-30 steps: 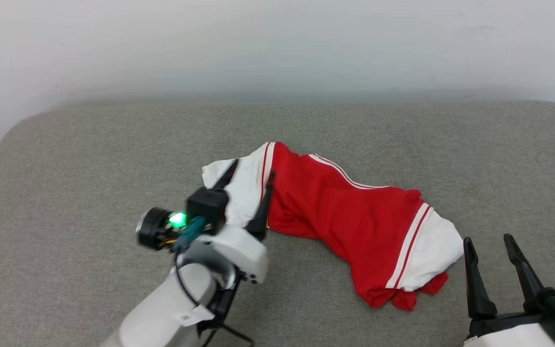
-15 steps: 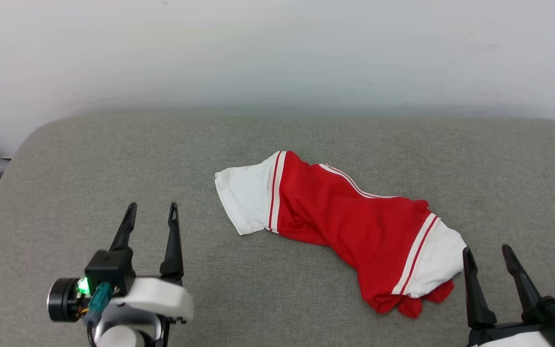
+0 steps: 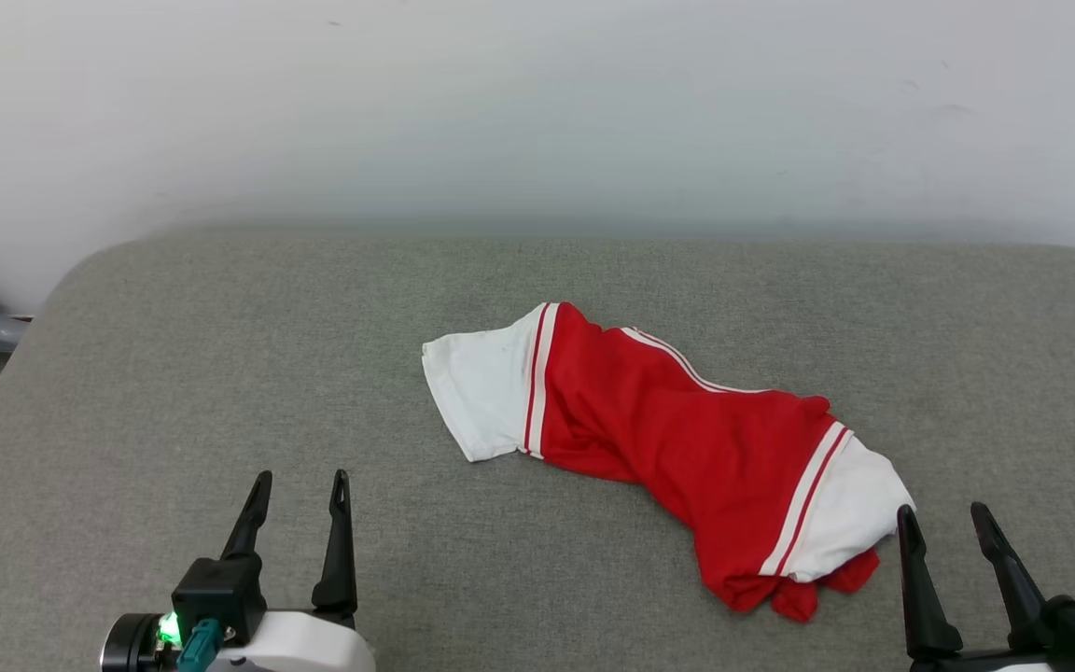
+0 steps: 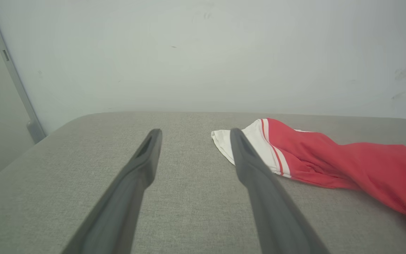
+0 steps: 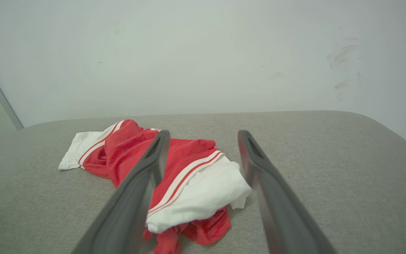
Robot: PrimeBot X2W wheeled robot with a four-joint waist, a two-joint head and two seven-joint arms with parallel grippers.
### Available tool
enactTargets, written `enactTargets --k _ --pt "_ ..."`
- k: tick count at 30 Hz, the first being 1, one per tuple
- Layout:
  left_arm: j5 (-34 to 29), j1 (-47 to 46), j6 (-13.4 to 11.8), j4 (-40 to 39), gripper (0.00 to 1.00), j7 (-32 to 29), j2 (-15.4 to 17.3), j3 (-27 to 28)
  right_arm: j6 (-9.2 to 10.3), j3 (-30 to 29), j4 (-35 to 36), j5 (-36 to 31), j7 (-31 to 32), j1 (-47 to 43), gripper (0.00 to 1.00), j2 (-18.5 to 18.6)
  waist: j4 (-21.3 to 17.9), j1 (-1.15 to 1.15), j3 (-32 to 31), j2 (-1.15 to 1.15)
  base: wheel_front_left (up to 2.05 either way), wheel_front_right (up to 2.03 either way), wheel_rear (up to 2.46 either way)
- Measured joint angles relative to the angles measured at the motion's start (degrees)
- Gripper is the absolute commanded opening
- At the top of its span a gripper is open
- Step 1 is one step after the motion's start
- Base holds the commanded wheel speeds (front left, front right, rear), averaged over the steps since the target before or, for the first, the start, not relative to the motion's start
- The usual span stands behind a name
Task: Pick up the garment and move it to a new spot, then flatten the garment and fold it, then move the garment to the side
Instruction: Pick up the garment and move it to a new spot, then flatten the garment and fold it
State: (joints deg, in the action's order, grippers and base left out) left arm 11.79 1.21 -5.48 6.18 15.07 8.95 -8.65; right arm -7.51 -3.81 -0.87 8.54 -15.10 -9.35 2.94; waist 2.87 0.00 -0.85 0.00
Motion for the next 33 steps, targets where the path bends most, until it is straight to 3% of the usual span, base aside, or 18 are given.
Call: enactTargets --k 15,33 --pt "-4.78 1.57 4.87 2.48 1.0 0.0 -3.68 5.08 0.0 0.3 -1.25 0.59 0.01 -0.94 1.0 0.0 0.4 0.01 -0.47 0.0 0.0 0.0 0.0" --pt "-7.12 1.77 6.97 3.42 1.0 0.0 -5.27 7.42 0.0 0.34 -1.43 0.98 0.01 -1.07 1.0 0.0 0.59 0.01 -0.46 0.0 0.0 0.0 0.0"
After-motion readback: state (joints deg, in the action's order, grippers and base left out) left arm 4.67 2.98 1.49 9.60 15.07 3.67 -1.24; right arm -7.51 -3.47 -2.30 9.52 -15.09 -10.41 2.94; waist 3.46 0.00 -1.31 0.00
